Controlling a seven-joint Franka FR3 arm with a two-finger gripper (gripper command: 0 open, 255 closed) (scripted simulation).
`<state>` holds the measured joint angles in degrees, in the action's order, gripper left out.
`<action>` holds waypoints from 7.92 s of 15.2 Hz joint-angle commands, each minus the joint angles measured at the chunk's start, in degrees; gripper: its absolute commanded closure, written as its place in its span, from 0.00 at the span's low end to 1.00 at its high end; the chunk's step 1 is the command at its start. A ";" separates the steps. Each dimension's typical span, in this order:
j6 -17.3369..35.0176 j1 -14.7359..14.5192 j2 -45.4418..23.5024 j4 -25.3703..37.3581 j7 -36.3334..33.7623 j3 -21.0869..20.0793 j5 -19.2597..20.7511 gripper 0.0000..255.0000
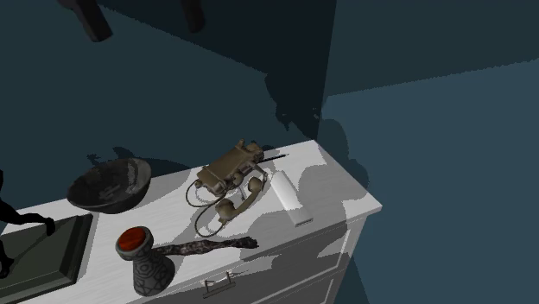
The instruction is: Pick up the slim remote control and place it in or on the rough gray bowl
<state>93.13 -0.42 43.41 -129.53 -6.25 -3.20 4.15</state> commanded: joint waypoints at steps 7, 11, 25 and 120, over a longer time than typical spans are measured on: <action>10.30 0.27 -5.74 -5.27 5.17 4.13 1.29 0.00; 17.17 0.46 -11.17 -7.24 8.65 6.76 1.83 0.00; 38.35 0.32 -37.97 -4.08 22.84 14.31 -1.56 0.00; 36.95 -12.66 -56.81 12.69 10.95 5.19 -6.25 1.00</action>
<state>130.24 -12.19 -13.70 -116.78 6.26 2.47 -2.27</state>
